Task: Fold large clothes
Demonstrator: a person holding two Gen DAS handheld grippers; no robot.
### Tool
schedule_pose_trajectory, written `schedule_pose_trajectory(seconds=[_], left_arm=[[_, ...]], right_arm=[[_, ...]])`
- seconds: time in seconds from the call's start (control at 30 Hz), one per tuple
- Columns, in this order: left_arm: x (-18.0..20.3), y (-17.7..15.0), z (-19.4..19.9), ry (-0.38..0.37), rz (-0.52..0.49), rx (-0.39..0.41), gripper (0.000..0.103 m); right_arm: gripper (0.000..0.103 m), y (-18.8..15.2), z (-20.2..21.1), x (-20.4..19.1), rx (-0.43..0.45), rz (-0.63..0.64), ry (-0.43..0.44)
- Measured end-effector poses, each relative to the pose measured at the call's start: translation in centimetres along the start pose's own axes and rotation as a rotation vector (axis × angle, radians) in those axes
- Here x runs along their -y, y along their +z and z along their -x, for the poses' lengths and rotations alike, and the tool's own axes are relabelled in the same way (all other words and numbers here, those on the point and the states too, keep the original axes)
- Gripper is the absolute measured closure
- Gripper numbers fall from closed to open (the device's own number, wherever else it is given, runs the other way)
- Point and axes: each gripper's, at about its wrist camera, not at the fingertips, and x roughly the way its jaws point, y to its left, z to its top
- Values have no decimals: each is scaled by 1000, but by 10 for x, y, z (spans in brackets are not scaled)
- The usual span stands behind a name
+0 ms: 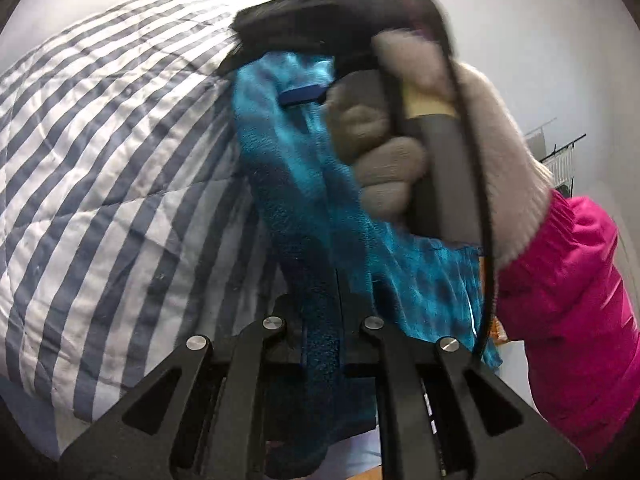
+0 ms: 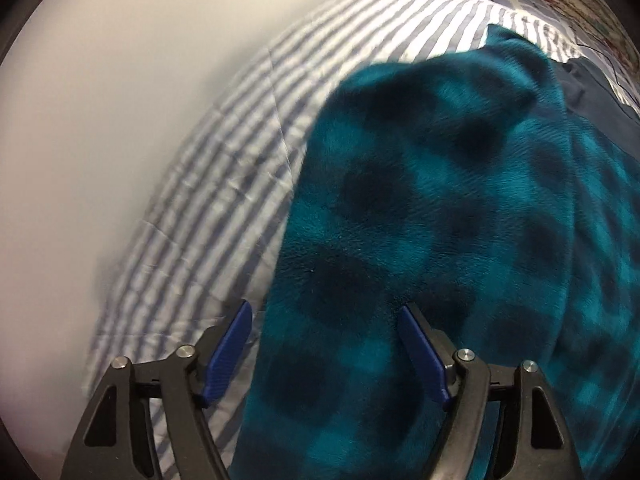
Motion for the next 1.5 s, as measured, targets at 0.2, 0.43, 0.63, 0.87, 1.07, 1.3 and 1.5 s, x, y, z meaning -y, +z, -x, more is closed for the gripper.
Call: schedule_pose_trajectory(seconds=[0.2, 0.43, 0.63, 0.87, 1.07, 1.3, 1.5], left_arm=[[22, 1, -13, 26, -26, -3, 96], [51, -9, -12, 63, -95, -8, 97], [90, -14, -26, 108, -189, -28, 97], [142, -15, -55, 136, -304, -76, 97], [172, -18, -93, 132, -369, -143, 97], [179, -30, -141, 140, -358, -216, 97], [181, -27, -144, 126, -339, -225, 95]], right_arm=[[87, -5, 5, 9, 31, 23, -93], [98, -23, 32, 65, 115, -160, 184], [98, -45, 61, 123, 218, -304, 413], [98, -82, 75, 200, 316, -444, 602], [98, -125, 56, 265, 337, -611, 711], [98, -136, 34, 289, 267, -648, 617], [94, -123, 52, 279, 265, -564, 543]])
